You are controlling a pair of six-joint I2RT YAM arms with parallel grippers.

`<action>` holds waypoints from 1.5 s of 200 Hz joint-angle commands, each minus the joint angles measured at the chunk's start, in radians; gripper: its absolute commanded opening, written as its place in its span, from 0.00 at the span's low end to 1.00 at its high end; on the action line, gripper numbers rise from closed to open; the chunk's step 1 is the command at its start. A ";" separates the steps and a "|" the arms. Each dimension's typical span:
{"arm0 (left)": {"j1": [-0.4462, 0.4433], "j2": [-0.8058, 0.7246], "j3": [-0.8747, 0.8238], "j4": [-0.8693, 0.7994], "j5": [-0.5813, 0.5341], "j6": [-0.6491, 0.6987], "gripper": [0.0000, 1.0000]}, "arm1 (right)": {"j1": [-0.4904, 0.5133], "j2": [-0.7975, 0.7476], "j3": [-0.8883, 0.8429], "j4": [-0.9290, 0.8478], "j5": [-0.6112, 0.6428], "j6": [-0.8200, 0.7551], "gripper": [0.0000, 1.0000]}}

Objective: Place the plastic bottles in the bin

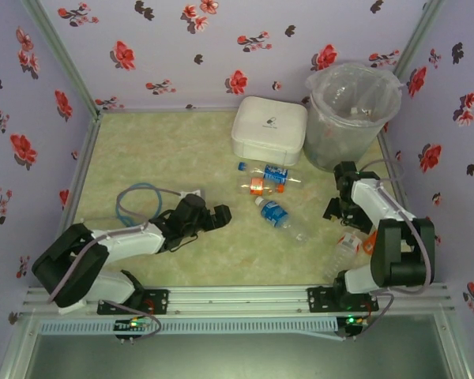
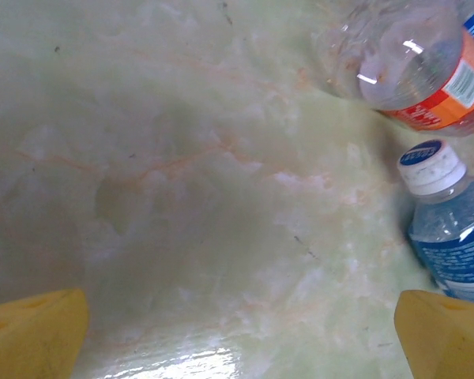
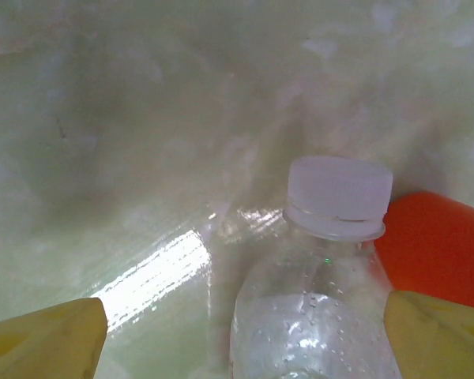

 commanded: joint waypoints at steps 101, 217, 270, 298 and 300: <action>0.023 0.085 0.042 0.062 0.063 0.015 1.00 | 0.033 0.097 0.010 0.108 -0.110 0.017 0.73; 0.025 0.048 -0.006 0.091 0.066 -0.013 1.00 | 0.049 0.075 -0.010 0.095 -0.133 -0.001 0.58; 0.024 0.011 -0.034 0.090 0.061 -0.027 1.00 | 0.049 0.061 0.015 0.083 -0.135 -0.010 0.41; 0.025 0.000 -0.041 0.090 0.050 -0.030 1.00 | 0.049 0.036 0.047 0.060 -0.118 -0.031 0.33; 0.025 -0.001 -0.042 0.088 0.050 -0.030 1.00 | 0.049 0.033 0.049 0.058 -0.118 -0.033 0.32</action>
